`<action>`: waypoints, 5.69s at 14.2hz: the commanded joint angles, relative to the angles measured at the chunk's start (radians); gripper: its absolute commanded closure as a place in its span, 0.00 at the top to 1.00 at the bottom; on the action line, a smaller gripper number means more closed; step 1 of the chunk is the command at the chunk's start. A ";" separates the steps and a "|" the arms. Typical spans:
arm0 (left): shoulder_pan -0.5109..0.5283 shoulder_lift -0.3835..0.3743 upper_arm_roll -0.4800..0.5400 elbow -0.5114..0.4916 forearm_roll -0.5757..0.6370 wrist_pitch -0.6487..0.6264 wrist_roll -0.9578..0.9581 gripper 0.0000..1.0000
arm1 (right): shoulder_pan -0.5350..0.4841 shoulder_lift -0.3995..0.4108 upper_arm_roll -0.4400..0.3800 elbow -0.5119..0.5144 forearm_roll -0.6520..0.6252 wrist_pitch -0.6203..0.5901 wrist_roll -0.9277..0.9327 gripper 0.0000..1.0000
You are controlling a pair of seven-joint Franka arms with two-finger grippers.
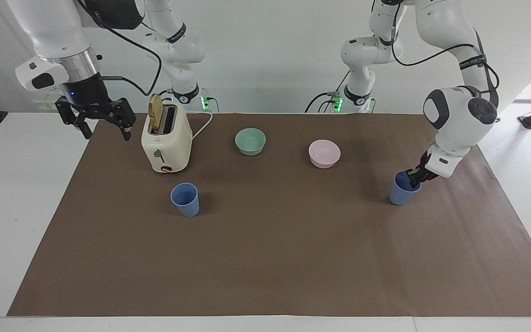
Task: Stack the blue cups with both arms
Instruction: 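Reach the left gripper to the blue cup nearest it and grasp it, then carry the blue cup with the left gripper toward the table center, then release the blue cup with the left gripper while the right gripper reaches out, then grasp the other blue cup with the right gripper while the left gripper retracts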
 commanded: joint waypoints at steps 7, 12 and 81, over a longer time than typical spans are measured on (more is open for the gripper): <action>-0.035 -0.057 -0.169 0.276 -0.082 -0.320 -0.340 0.00 | -0.013 -0.020 0.005 -0.021 0.023 -0.002 -0.020 1.00; -0.224 -0.005 -0.194 0.251 -0.083 -0.169 -0.570 0.00 | -0.013 -0.020 0.005 -0.021 0.023 -0.002 -0.020 1.00; -0.098 -0.213 -0.036 0.322 -0.001 -0.569 0.087 1.00 | 0.108 0.171 0.013 -0.464 0.024 0.520 -0.066 0.00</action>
